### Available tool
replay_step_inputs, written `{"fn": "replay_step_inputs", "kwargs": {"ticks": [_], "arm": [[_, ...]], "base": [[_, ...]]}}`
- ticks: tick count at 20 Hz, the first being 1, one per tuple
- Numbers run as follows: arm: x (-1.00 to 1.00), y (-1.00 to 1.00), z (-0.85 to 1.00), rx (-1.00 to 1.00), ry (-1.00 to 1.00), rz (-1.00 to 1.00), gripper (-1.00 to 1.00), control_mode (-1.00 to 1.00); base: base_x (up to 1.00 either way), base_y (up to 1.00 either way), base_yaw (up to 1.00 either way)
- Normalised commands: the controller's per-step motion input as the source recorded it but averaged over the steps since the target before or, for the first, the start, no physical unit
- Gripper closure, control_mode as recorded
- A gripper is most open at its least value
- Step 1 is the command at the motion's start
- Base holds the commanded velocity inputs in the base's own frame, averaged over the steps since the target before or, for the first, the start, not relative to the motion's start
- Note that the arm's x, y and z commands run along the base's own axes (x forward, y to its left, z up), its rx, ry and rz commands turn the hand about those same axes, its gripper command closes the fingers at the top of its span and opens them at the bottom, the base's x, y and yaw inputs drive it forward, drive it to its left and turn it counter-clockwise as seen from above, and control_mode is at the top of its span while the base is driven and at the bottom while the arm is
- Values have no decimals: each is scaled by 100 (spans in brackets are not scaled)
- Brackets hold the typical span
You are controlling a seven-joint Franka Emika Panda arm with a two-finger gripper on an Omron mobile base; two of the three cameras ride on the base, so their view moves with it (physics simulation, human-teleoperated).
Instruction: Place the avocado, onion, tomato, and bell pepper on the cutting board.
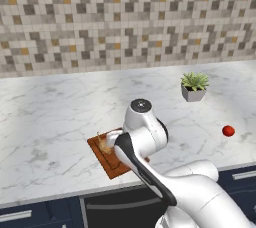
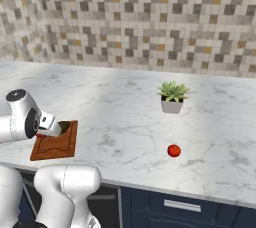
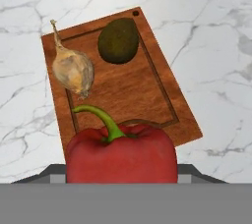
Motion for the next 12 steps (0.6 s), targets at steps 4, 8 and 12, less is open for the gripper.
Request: {"fn": "replay_step_inputs", "kwargs": {"ticks": [4,8,12], "arm": [[0,30,-25,0,0,5,100,-100],[0,15,-26,0,1,4,100,-100],[0,13,-31,0,2,2,100,-100]], "base": [[0,0,0],[0,0,0],[0,0,0]]}}
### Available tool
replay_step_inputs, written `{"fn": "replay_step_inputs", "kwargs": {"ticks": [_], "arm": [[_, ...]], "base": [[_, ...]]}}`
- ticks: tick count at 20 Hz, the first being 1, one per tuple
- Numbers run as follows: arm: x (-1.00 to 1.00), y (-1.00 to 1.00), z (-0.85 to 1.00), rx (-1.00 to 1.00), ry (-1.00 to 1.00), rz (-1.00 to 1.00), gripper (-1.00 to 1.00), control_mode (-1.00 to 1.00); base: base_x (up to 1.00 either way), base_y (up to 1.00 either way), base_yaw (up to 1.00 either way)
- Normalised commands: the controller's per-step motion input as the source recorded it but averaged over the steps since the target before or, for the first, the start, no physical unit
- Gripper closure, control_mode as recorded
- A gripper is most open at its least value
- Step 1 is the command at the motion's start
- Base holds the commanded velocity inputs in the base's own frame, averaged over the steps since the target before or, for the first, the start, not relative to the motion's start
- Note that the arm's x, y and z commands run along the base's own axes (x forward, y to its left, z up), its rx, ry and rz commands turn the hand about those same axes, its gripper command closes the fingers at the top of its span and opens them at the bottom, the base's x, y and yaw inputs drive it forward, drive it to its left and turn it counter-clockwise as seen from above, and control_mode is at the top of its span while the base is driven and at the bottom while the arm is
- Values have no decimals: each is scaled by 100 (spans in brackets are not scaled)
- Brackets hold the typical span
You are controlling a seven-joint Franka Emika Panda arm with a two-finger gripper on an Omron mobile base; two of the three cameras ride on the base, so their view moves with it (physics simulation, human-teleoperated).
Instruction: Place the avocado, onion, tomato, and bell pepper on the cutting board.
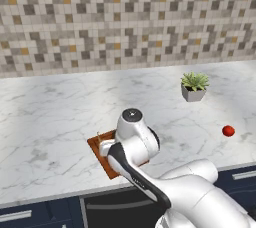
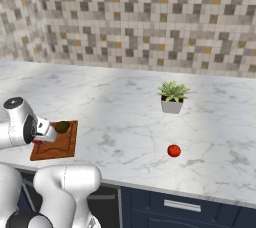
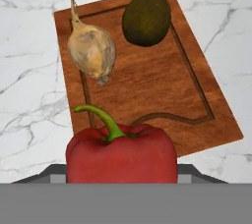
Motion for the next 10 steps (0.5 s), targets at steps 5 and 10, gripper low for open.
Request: {"fn": "replay_step_inputs", "kwargs": {"ticks": [5,10], "arm": [[0,4,-31,0,1,2,100,-100],[0,2,-25,0,0,1,100,-100]], "base": [[0,0,0],[0,0,0]]}}
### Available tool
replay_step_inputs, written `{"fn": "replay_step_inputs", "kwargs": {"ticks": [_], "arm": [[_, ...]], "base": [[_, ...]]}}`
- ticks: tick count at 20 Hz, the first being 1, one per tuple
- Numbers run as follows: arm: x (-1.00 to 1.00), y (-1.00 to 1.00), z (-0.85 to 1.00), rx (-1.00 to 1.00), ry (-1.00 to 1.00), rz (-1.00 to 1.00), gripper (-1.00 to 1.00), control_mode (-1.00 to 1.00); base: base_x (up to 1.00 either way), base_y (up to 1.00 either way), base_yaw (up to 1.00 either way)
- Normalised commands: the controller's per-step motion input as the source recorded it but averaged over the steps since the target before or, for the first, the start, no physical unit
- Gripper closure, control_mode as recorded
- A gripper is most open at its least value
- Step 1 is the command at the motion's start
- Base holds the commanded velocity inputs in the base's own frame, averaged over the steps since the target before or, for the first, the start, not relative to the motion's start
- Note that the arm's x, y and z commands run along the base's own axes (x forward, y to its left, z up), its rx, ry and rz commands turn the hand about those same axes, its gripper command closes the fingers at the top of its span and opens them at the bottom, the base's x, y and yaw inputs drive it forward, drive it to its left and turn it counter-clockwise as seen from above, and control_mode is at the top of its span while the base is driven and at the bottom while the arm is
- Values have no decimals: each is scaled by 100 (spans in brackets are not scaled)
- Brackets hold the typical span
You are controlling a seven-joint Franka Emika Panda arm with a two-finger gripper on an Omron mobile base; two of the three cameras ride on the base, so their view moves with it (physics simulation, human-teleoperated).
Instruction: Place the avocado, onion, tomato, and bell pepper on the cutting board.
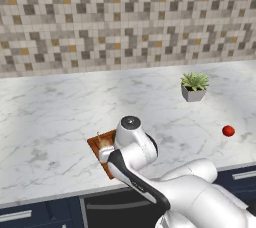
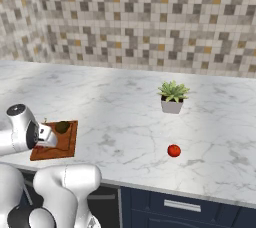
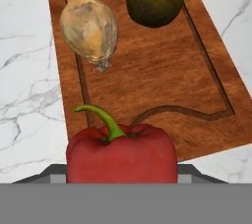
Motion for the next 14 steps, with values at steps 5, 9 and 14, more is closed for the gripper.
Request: {"fn": "replay_step_inputs", "kwargs": {"ticks": [5,9,14], "arm": [[3,5,-25,0,1,1,100,-100],[12,11,-17,0,1,0,100,-100],[15,13,-21,0,3,0,100,-100]], "base": [[0,0,0],[0,0,0],[0,0,0]]}}
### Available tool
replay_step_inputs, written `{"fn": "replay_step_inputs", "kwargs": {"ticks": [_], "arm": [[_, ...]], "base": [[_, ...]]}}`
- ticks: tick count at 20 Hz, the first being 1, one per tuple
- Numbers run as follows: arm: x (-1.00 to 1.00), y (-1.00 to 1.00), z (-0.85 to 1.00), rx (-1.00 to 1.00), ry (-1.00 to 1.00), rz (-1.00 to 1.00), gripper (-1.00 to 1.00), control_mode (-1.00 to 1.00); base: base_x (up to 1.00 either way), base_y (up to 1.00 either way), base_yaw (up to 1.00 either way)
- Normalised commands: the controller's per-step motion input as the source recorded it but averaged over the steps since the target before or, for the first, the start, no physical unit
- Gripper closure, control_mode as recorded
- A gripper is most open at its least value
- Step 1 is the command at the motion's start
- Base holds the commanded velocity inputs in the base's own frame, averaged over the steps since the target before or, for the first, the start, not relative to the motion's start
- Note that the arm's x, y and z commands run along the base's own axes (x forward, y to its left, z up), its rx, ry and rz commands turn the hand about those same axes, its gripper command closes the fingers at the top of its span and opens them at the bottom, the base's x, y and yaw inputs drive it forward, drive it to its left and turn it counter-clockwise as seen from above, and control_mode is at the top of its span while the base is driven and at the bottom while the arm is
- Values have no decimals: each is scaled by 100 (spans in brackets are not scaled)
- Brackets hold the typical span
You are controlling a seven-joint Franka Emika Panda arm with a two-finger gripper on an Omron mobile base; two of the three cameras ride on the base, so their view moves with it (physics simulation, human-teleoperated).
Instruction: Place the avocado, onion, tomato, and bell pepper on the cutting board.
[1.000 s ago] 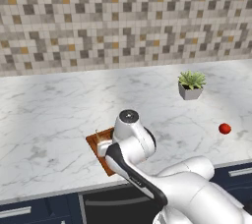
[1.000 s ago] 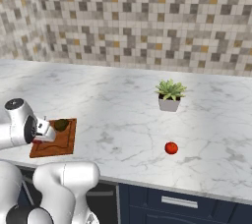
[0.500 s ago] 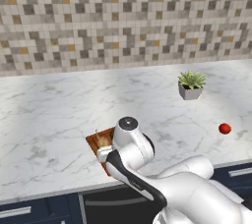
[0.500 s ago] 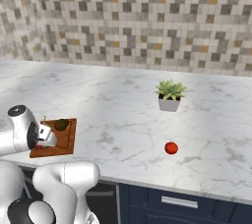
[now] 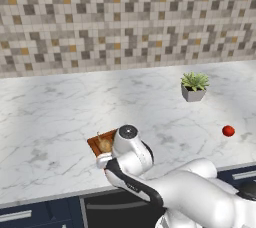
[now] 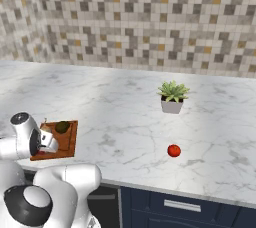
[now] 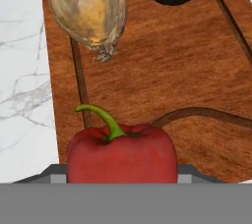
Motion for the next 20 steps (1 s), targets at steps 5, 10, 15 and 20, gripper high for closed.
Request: {"fn": "replay_step_inputs", "kwargs": {"ticks": [5,10,15,20], "arm": [[23,5,-17,0,2,0,100,-100],[16,2,-19,0,1,0,100,-100],[0,0,-25,0,0,0,-100,-100],[0,0,-6,0,0,0,-100,-100]], "base": [[0,0,0],[0,0,0],[0,0,0],[0,0,0]]}}
